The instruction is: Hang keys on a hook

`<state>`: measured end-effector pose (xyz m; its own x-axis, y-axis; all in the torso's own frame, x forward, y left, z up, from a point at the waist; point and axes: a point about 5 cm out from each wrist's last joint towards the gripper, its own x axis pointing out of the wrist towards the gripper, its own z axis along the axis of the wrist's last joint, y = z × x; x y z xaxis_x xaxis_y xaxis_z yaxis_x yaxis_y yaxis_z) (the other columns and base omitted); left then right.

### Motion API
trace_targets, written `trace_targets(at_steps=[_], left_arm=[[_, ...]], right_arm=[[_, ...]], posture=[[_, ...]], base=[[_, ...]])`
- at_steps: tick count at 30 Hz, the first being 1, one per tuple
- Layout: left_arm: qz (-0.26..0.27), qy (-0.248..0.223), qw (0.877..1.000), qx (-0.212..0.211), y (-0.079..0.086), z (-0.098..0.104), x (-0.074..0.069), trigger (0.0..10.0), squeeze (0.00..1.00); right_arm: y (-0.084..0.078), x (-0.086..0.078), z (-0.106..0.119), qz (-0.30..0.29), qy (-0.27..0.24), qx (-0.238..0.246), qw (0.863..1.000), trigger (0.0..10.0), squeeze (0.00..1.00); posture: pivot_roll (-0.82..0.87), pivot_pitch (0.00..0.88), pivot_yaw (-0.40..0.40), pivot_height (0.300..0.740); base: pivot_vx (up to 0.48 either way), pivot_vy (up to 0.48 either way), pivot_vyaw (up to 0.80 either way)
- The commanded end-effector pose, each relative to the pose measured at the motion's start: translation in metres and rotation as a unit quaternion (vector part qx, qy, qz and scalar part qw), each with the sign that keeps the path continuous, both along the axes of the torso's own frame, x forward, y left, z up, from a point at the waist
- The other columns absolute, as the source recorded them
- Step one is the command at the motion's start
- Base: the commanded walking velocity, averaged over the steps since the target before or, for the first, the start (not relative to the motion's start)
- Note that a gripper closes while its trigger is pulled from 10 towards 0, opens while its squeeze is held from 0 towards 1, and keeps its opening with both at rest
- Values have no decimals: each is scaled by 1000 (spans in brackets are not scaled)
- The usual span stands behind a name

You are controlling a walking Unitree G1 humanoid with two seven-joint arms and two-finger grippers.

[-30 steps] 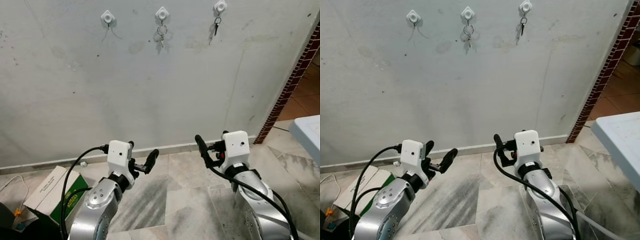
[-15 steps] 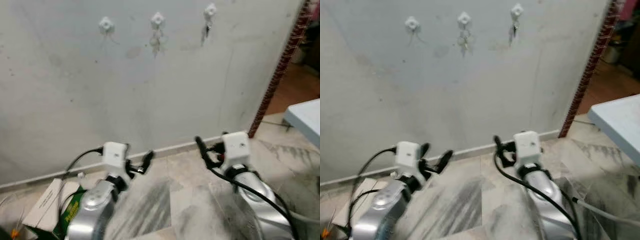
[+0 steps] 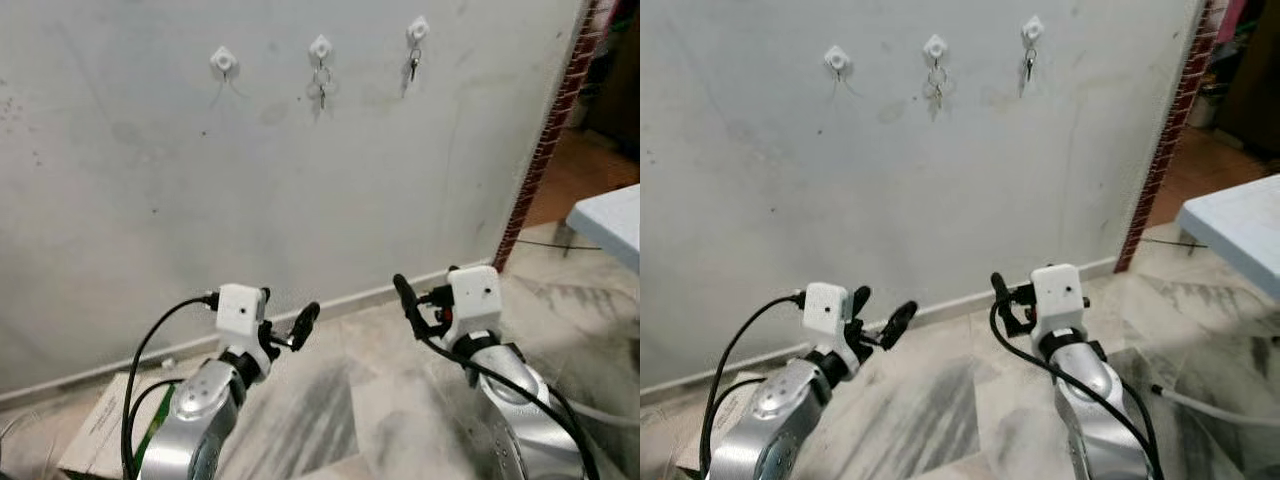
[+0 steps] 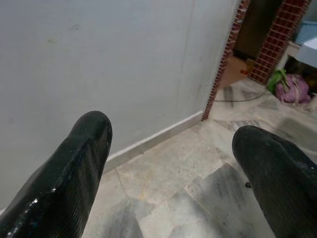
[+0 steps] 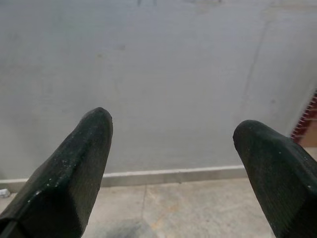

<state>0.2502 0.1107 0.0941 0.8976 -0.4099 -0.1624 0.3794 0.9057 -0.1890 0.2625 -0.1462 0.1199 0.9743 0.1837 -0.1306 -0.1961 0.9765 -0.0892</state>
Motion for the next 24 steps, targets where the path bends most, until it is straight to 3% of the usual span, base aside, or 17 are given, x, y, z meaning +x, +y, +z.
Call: trace_targets(at_steps=[1,10,24], left_arm=[[8,-7,1000,8,2,2,2,10000,0],[44,-25,998,29,5,2,6,10000,0],[74,-30,997,21,4,-2,4,10000,0]], right_arm=[[0,1,2,-2,-3,0,1000,10000,0],[1,3,4,11,-5,-2,1000,10000,0],[4,10,10,52,-5,-17,998,10000,0]], posture=[[-43,0,94,740],[-38,0,57,740],[-28,0,-21,740]], base=[[0,0,-788],[0,0,-723],[0,0,0]])
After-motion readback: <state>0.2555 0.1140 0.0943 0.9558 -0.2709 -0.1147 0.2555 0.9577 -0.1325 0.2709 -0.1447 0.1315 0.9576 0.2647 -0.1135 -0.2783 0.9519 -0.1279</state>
